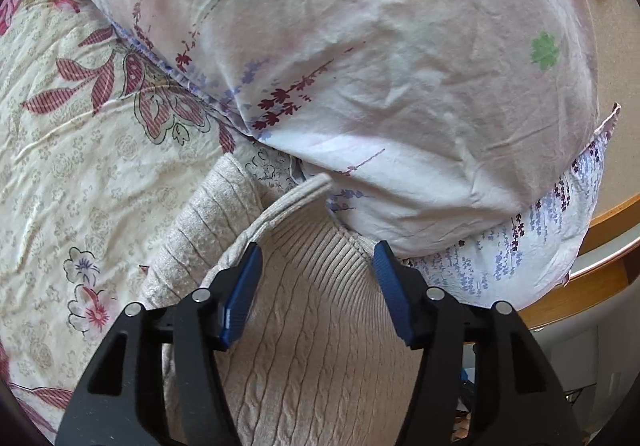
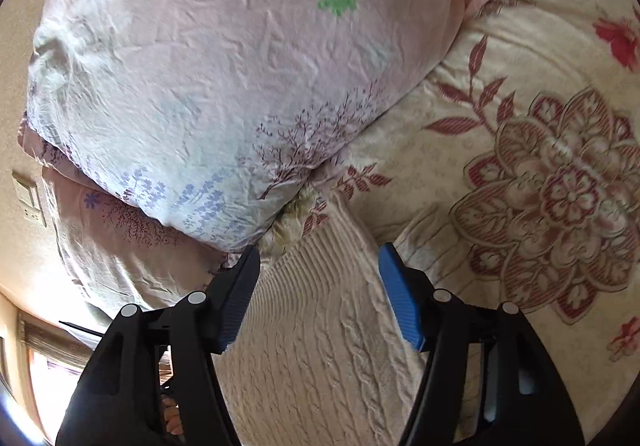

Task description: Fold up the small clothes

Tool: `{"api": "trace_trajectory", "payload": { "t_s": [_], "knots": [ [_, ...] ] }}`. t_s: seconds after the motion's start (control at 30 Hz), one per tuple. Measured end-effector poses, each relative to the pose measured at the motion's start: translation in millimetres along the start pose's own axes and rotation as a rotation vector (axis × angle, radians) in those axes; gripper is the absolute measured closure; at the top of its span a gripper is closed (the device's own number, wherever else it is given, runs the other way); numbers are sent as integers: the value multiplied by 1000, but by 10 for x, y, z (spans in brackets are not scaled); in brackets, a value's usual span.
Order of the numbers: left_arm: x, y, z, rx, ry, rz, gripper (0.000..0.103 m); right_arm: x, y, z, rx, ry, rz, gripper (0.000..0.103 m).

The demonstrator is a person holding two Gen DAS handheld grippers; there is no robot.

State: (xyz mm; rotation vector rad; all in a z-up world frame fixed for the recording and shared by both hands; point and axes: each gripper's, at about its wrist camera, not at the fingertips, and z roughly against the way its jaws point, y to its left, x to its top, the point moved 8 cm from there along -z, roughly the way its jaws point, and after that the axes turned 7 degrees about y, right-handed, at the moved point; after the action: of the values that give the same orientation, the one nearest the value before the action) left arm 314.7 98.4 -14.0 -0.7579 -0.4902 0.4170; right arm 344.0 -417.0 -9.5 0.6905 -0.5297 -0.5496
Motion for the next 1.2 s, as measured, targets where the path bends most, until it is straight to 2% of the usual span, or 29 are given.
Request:
{"api": "trace_trajectory", "payload": {
  "t_s": [0.07, 0.17, 0.3, 0.43, 0.5, 0.57, 0.6, 0.63, 0.73, 0.87, 0.9, 0.93, 0.97, 1.0, 1.03, 1.07, 1.1, 1.17, 1.2],
  "knots": [
    [8, 12, 89, 49, -15, -57, 45, 25, -44, 64, -49, -8, 45, 41],
    [29, 89, 156, 125, -22, -115, 47, 5, -82, 20, -88, 28, 93, 46],
    [50, 160, 117, 197, 3, -163, 47, -60, -67, -161, -138, 71, 148, 47],
    [2, 192, -3, 262, 28, -206, 51, -149, -21, -349, -221, 117, 230, 50],
    [-16, 189, -80, 284, 39, -209, 55, -212, 6, -435, -247, 142, 273, 59],
    [-25, 191, -138, 305, 41, -212, 64, -266, 29, -464, -271, 143, 322, 76],
    [-29, 188, -154, 309, 44, -214, 73, -273, 48, -456, -276, 132, 340, 82],
    [-35, 193, -166, 305, 49, -213, 83, -275, 61, -438, -267, 121, 345, 93],
    [-37, 203, -190, 311, 42, -206, 88, -222, 18, -359, -298, 76, 333, 93],
    [-35, 265, -148, 317, 38, -196, 84, -235, -29, -420, -353, 107, 337, 93],
    [-41, 251, -132, 315, 37, -197, 76, -239, 4, -417, -371, 107, 348, 93],
    [-44, 244, -87, 310, 31, -199, 63, -242, 55, -409, -382, 102, 358, 92],
    [-46, 226, -35, 298, 22, -201, 56, -250, 120, -403, -384, 93, 371, 90],
    [-49, 210, 28, 294, 10, -204, 42, -258, 192, -372, -395, 79, 389, 81],
    [-52, 213, 107, 302, -5, -209, 33, -267, 262, -343, -407, 68, 405, 72],
    [-60, 206, 164, 305, -13, -219, 31, -284, 334, -317, -418, 56, 416, 42],
    [-77, 209, 207, 306, -9, -224, 25, -313, 426, -291, -418, 37, 428, 21],
    [-106, 270, 292, 359, -4, -217, 11, -405, 612, -270, -401, 20, 473, 16],
    [-114, 310, 329, 394, -3, -213, 6, -472, 695, -283, -404, 27, 496, 8]
  ]
}}
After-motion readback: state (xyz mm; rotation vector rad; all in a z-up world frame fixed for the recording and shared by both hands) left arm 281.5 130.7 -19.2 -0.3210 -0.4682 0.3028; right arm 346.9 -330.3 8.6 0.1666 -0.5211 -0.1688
